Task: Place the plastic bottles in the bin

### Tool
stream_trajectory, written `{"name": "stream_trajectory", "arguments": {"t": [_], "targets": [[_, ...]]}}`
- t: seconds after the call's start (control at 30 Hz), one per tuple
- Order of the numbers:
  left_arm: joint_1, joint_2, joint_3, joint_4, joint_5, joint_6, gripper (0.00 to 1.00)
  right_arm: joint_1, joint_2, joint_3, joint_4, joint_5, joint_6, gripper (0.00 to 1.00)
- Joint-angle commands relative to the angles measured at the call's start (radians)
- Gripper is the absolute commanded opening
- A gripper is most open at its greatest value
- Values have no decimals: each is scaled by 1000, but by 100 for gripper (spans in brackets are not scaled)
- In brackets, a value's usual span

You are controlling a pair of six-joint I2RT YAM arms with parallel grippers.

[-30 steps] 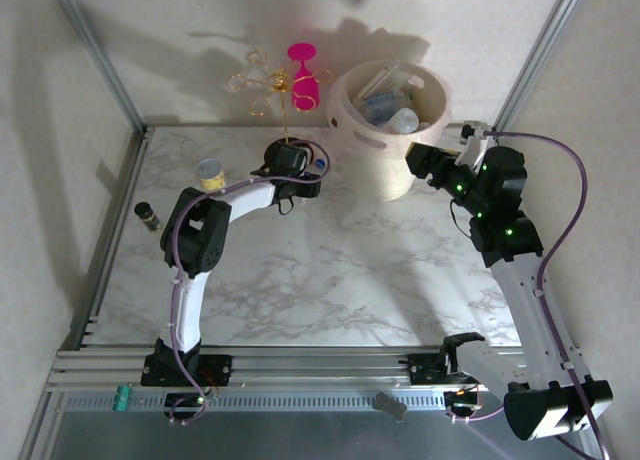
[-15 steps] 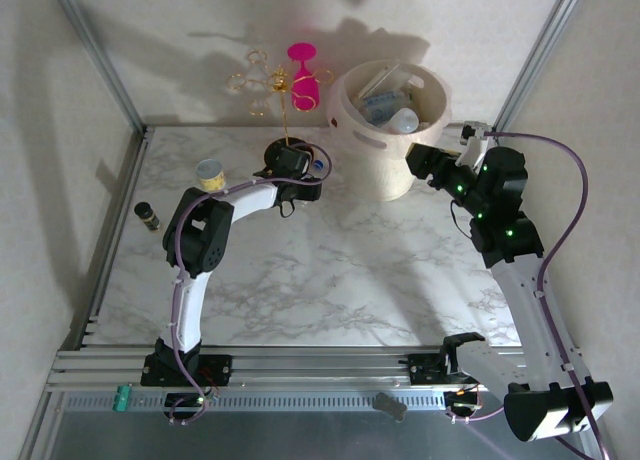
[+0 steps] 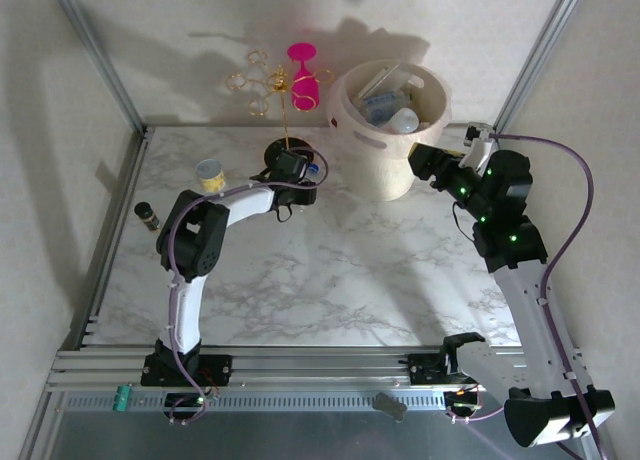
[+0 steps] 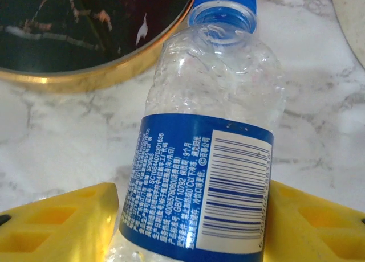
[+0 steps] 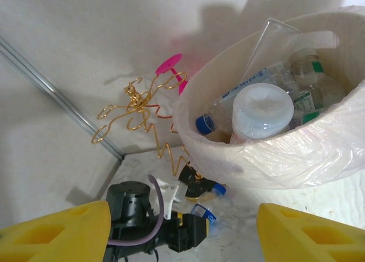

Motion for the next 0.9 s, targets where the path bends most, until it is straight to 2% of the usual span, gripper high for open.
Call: {"name": "stream_trajectory", "arguments": {"t": [0.0, 0.2, 0.37, 0.43, 0.5, 0.57, 0.67, 0.8, 0.87], "targets": [[-6, -113, -67, -2, 50, -77, 56, 2, -19, 12, 17, -36, 24, 68], [-35, -301, -198, 27, 84, -116, 56, 4, -27, -27, 58, -97, 38, 69], [-53, -506, -322, 45, 111, -135, 56, 47, -8, -42, 70, -113, 47, 71], [-67, -609, -364, 61, 127, -144, 56, 66, 14, -43, 92, -244, 14, 71], [-88, -699, -393, 80, 137, -150, 57, 80, 32, -75, 171, -356, 53, 70], [-108, -774, -405, 99, 161, -150, 57, 100, 58, -83, 226, -398, 99, 70], [-132, -868, -404, 125, 177, -147, 57, 141, 99, -55, 251, -399, 134, 72], [-142, -943, -394, 161, 221, -156, 58, 199, 147, -17, 307, -380, 191, 79], [-146, -961, -387, 179, 248, -163, 58, 234, 171, -4, 344, -372, 215, 87]]}}
